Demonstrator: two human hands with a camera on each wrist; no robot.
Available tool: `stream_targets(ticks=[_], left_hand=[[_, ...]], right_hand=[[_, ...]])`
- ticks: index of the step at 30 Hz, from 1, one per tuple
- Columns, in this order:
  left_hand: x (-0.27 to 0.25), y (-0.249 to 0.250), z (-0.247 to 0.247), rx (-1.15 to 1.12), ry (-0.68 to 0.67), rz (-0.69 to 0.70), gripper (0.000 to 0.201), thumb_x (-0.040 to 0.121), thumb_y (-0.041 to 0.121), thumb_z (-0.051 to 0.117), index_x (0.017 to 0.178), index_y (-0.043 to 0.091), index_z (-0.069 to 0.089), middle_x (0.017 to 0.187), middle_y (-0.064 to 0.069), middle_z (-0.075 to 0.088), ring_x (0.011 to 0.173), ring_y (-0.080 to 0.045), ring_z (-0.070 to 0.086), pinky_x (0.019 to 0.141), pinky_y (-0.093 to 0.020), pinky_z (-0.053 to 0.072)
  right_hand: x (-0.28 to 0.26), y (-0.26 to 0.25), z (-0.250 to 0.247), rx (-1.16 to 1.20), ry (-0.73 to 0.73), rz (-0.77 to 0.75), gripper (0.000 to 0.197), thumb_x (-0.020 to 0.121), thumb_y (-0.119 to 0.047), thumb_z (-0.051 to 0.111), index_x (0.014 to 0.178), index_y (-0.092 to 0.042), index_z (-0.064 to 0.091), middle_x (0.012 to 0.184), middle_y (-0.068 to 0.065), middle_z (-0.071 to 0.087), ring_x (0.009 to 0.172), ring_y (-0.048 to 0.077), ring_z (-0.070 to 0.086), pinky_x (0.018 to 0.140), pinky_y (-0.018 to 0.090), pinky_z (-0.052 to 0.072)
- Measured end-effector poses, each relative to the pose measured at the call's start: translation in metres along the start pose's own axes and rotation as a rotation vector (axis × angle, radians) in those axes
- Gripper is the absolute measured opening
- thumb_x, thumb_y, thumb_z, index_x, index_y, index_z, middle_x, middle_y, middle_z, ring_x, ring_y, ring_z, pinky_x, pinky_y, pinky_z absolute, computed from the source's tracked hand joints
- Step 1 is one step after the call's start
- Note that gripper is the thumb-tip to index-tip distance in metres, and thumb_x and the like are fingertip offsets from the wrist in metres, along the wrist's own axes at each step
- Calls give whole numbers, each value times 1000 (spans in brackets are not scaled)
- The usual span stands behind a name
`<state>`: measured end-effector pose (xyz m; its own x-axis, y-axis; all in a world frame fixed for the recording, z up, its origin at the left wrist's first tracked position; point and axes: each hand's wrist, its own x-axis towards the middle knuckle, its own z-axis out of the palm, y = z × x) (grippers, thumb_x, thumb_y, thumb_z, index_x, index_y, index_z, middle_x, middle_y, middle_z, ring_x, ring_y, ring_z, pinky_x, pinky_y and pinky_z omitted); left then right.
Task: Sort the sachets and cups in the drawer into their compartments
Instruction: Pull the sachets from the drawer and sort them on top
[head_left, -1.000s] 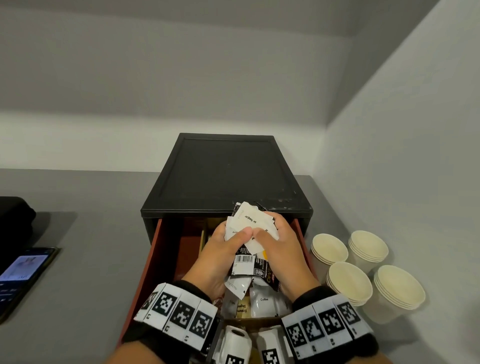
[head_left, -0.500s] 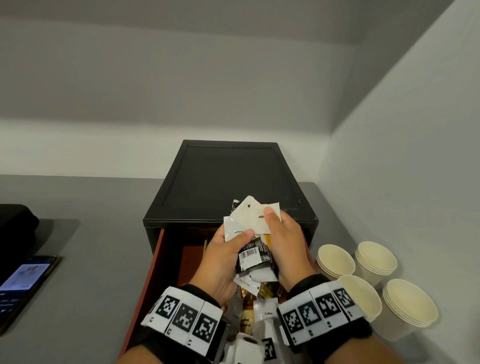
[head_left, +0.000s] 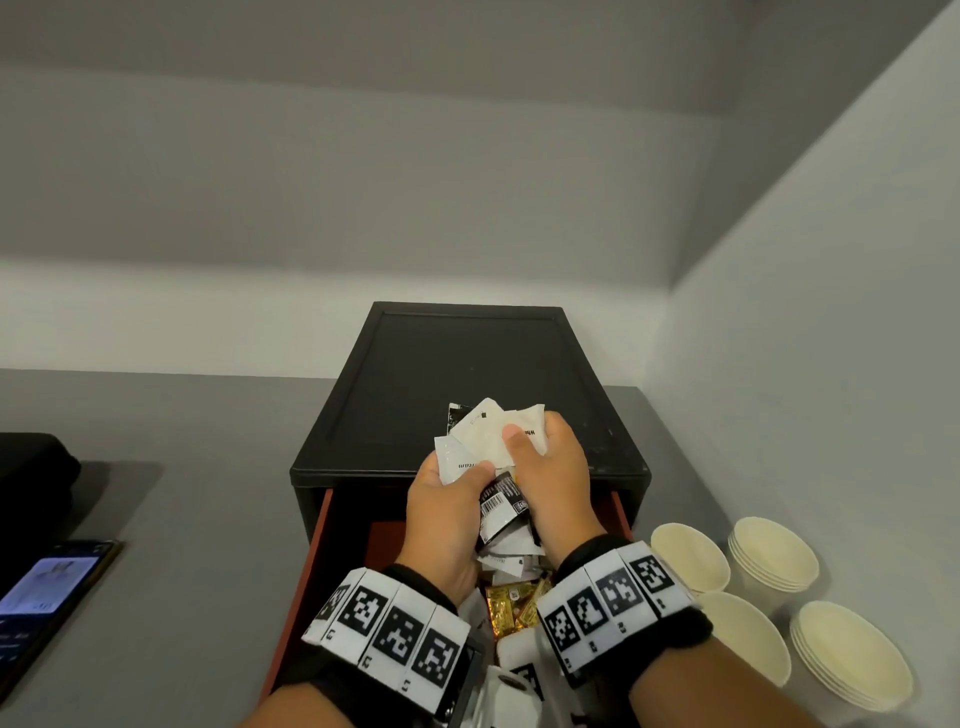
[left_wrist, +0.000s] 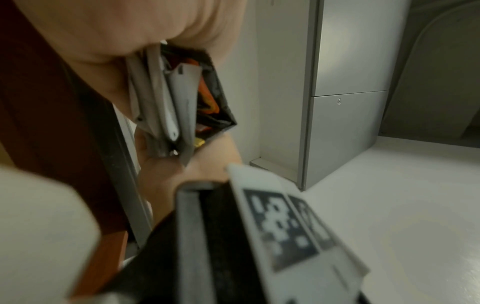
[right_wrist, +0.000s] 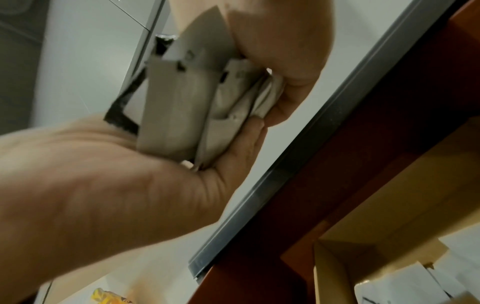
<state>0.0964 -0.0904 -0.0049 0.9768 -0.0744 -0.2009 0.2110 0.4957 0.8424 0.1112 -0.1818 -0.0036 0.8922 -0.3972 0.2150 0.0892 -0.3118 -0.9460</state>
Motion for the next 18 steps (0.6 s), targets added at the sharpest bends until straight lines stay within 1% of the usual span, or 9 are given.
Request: stream_targets(ticks=[3, 5, 7, 9, 11, 13, 15, 17, 18], left_hand=[[9, 5, 5, 13, -27, -16, 24, 91, 1, 54, 110, 14, 61, 103, -17, 70, 97, -36, 67, 89, -55, 51], [17, 7, 7, 37, -24, -12, 23, 92, 3, 54, 111, 13, 60, 104, -16, 70, 98, -35, 67, 89, -55, 51], [25, 8, 9, 70, 8, 16, 22, 92, 3, 55, 111, 11, 61, 104, -15, 70, 98, -34, 67, 90, -53, 51], [33, 8, 10, 87, 39, 36, 23, 92, 4, 55, 113, 10, 62, 103, -15, 71, 97, -33, 67, 89, -52, 52], [41, 8, 12, 90, 59, 47, 22, 92, 3, 54, 112, 10, 61, 104, -14, 70, 97, -31, 67, 88, -51, 53], [48, 8, 14, 83, 77, 51, 21, 92, 2, 54, 110, 11, 61, 105, -14, 69, 97, -31, 67, 89, -51, 53], [54, 9, 15, 77, 99, 49, 18, 92, 3, 54, 106, 12, 62, 105, -15, 69, 97, -32, 67, 89, -51, 53], [59, 11, 14, 63, 109, 40, 17, 93, 3, 54, 104, 13, 61, 103, -16, 69, 95, -33, 67, 87, -50, 53], [60, 12, 13, 60, 109, 39, 17, 93, 3, 54, 104, 12, 61, 102, -16, 69, 93, -33, 67, 85, -49, 54]], right_hand=[[12, -1, 3, -4, 38, -6, 7, 94, -20, 52, 96, -14, 49, 101, 7, 57, 91, 18, 56, 73, 26, 43], [19, -2, 4, 10, 57, 7, 9, 96, -19, 49, 101, -12, 48, 91, -1, 54, 80, 10, 53, 62, 18, 40], [26, -3, 5, 20, 71, 25, 15, 97, -20, 47, 107, -8, 48, 85, -8, 49, 74, 3, 49, 57, 10, 36], [35, -5, 4, 24, 91, 44, 18, 98, -22, 45, 110, -8, 47, 88, -6, 50, 76, 5, 48, 55, 8, 35], [42, -7, 3, 37, 119, 74, 21, 99, -24, 43, 113, -9, 46, 97, -3, 50, 83, 7, 49, 56, 8, 36], [49, -8, 1, 60, 158, 110, 28, 99, -25, 42, 121, -7, 45, 104, 0, 50, 95, 13, 52, 68, 15, 41], [55, -6, -1, 92, 200, 144, 31, 99, -26, 43, 123, -6, 44, 112, 5, 52, 103, 19, 54, 70, 20, 42], [62, -4, -4, 128, 240, 166, 30, 99, -24, 45, 122, -6, 45, 116, 9, 54, 102, 20, 54, 67, 20, 41], [65, -2, -5, 152, 252, 181, 28, 98, -23, 46, 120, -6, 45, 116, 10, 55, 100, 19, 54, 69, 23, 41]])
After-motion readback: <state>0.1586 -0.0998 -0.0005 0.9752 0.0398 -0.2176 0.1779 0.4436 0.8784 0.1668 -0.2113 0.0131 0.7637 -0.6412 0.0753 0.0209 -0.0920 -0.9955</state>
